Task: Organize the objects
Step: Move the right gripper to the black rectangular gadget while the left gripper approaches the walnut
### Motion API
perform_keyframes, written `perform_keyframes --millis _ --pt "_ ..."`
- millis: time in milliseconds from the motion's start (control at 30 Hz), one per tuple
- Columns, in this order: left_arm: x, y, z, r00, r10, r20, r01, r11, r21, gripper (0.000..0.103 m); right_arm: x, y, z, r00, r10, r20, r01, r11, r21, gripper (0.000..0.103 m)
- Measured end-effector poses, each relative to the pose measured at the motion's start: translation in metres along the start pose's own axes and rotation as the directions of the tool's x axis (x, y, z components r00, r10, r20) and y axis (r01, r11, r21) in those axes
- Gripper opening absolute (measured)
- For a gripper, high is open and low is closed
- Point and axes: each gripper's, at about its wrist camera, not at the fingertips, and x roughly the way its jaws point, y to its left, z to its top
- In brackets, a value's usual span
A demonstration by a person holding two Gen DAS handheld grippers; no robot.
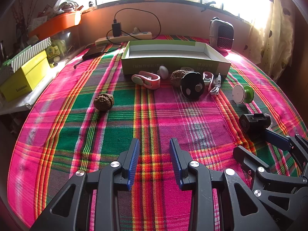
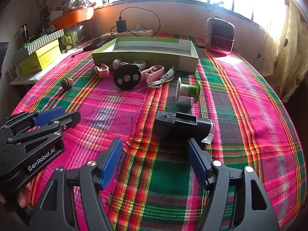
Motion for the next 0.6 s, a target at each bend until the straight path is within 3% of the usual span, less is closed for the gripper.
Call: perform_keyframes --millis 333,600 --pt "0.0 -0.0004 -0.0001 1.0 0.0 -0.001 0.0 1.0 0.003 0.031 -0.0009 -0.0002 0.0007 1.0 0.011 -0.007 -0.011 1.0 -0.01 0.068" --pt "-0.0012 0.0082 0.0028 0.999 -0.044 -0.018 0.045 0.999 0.03 0.031 -0.0055 -0.0085 -0.0011 0.997 0.071 -0.032 -0.072 0.997 -0.037 0.068"
